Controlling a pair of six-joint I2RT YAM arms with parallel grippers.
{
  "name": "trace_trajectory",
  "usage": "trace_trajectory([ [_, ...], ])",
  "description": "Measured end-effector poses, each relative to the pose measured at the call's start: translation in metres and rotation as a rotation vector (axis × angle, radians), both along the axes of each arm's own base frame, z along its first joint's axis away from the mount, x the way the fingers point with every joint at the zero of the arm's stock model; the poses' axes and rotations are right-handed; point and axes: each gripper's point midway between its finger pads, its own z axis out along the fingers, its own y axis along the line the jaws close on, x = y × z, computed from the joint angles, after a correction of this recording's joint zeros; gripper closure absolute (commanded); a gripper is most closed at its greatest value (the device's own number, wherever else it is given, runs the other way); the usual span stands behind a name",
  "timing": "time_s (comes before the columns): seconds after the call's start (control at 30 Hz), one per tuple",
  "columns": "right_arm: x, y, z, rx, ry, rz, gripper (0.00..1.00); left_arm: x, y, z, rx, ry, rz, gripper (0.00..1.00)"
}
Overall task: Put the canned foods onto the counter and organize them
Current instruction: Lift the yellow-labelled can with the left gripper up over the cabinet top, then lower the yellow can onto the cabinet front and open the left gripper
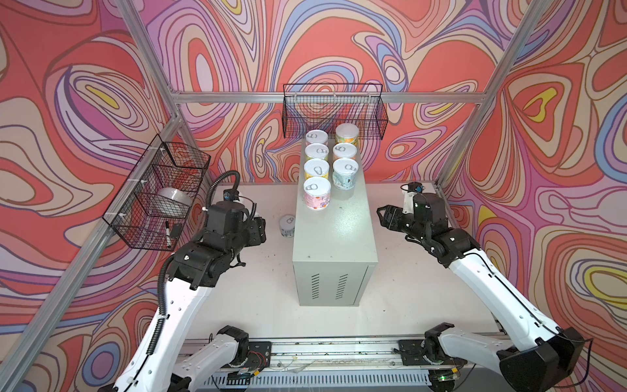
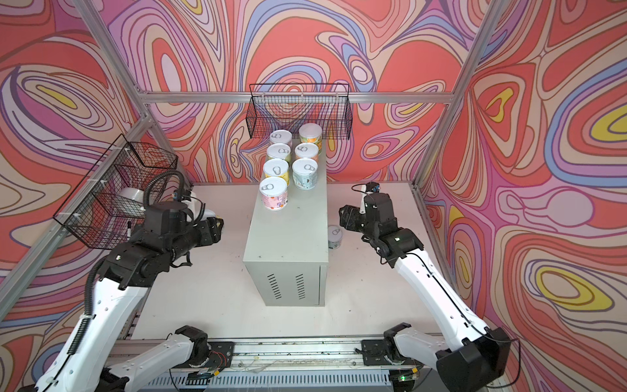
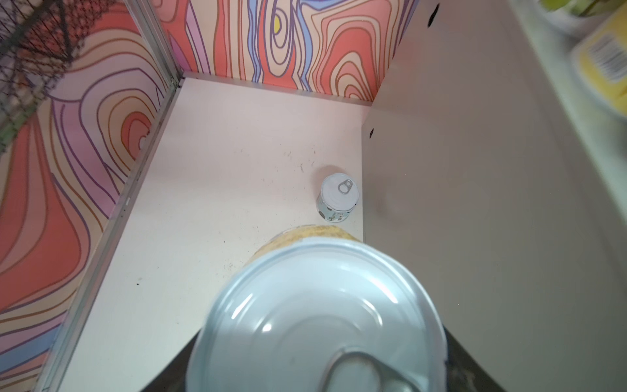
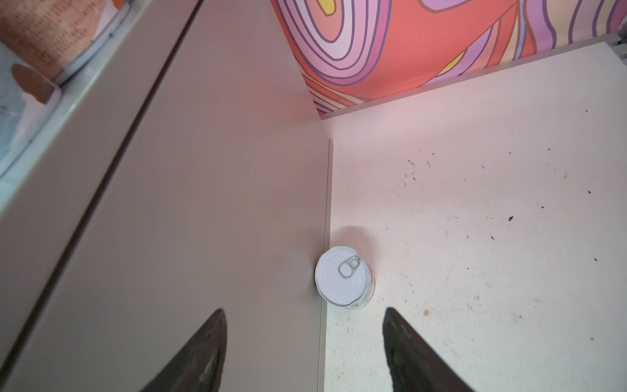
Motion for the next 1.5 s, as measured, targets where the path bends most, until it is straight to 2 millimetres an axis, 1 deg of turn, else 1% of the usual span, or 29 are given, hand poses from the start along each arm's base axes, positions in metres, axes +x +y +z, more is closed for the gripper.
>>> trace_trajectory([
  [0.17, 0.0, -0.002, 0.001, -0.014, -0.007, -0.007, 0.26, -0.024, -0.002, 0.056, 0.005, -0.067, -0.091, 1.0],
  [0.3, 0.0, -0.004, 0.002, -0.021, -0.012, -0.01, 0.26, -0.039, -0.014, 0.095, -0.012, -0.108, -0.199, 1.0],
  [0.4, -0.001, -0.004, 0.005, -0.019, -0.02, -0.011, 0.25, -0.048, -0.028, 0.115, -0.033, -0.118, -0.297, 1.0],
  [0.47, -0.002, -0.005, 0.006, -0.018, -0.023, -0.011, 0.26, -0.053, -0.04, 0.124, -0.055, -0.122, -0.364, 1.0],
  [0.53, -0.002, -0.005, 0.006, -0.017, -0.023, -0.011, 0.26, -0.056, -0.051, 0.129, -0.074, -0.115, -0.42, 1.0],
  [0.7, -0.003, -0.005, 0.01, -0.013, -0.034, -0.012, 0.26, -0.063, -0.084, 0.129, -0.096, -0.093, -0.559, 1.0],
  [0.83, -0.006, -0.007, 0.015, -0.01, -0.049, -0.015, 0.26, -0.069, -0.121, 0.128, -0.07, -0.076, -0.683, 1.0],
  [0.97, -0.01, -0.01, 0.021, -0.016, -0.065, -0.022, 0.25, -0.066, -0.159, 0.126, -0.039, -0.059, -0.771, 1.0],
  [1.07, -0.015, -0.014, 0.026, -0.021, -0.078, -0.03, 0.25, -0.058, -0.184, 0.114, -0.018, -0.019, -0.81, 1.0],
  [1.2, -0.02, -0.019, 0.033, -0.033, -0.087, -0.042, 0.25, -0.046, -0.213, 0.093, 0.022, 0.04, -0.85, 1.0],
  [1.33, -0.027, -0.023, 0.036, -0.044, -0.09, -0.046, 0.25, -0.043, -0.245, 0.087, 0.05, 0.045, -0.904, 1.0],
  [1.4, -0.029, -0.025, 0.037, -0.047, -0.09, -0.048, 0.25, -0.044, -0.256, 0.086, 0.056, 0.043, -0.926, 1.0],
  [1.5, -0.032, -0.026, 0.039, -0.047, -0.094, -0.05, 0.25, -0.043, -0.263, 0.082, 0.066, 0.051, -0.937, 1.0],
])
